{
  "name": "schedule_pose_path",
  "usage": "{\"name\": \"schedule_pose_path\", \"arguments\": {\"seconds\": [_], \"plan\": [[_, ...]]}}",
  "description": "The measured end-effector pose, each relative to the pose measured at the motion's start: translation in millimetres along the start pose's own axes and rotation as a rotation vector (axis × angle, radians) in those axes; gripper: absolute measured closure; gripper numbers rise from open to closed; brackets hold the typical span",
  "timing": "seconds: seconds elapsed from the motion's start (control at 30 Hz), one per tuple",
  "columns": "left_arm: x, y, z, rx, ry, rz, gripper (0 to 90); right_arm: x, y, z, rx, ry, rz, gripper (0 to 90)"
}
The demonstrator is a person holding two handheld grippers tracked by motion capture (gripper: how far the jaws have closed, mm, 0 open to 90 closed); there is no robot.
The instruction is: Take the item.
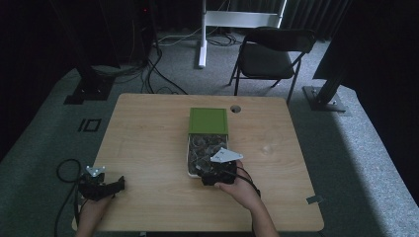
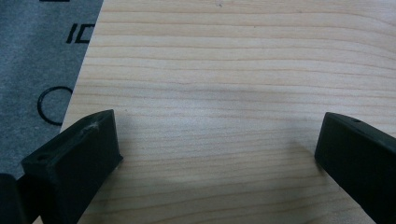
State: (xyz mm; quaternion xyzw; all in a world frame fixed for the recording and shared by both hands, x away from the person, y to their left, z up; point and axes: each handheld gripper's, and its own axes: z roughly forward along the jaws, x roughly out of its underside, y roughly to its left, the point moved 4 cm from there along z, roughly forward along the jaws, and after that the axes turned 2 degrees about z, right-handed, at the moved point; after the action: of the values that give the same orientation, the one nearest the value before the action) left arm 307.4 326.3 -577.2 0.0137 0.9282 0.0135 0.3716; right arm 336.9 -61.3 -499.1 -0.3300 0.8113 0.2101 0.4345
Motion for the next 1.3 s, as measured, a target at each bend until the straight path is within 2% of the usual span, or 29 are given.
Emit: {"name": "schedule_pose_path", "arguments": {"seconds": [0.13,0.37,0.57,0.77,0.87,1.0,1.13,1.3], "plan": [[0.0,0.0,0.0,0.0,0.0,0.001,0.3,2.4,0.1,4.7,0.023,0.001,0.019,27.4],[0.0,0.0,0.0,0.0,0.0,0.0,0.3,3.6,0.7,10.4,0.088,0.016,-0.007,34.8],[0.0,0.0,0.0,0.0,0.0,0.0,0.3,7.5,4.1,18.8,0.092,0.039,0.01,39.6],[0.0,0.0,0.0,0.0,0.0,0.0,0.3,10.6,4.5,23.8,0.115,0.055,0.022,46.5],[0.0,0.0,-0.1,0.0,0.0,0.0,0.3,11.1,3.3,25.3,0.128,0.065,0.012,51.4],[0.0,0.0,-0.1,0.0,0.0,0.0,0.3,12.8,2.5,27.0,0.154,0.103,-0.033,55.2],[0.0,0.0,-0.1,0.0,0.0,0.0,0.3,13.9,0.1,28.3,0.162,0.112,-0.053,64.9],[0.0,0.0,0.0,0.0,0.0,0.0,0.3,12.8,-2.0,25.7,0.148,0.108,-0.043,71.1]]}}
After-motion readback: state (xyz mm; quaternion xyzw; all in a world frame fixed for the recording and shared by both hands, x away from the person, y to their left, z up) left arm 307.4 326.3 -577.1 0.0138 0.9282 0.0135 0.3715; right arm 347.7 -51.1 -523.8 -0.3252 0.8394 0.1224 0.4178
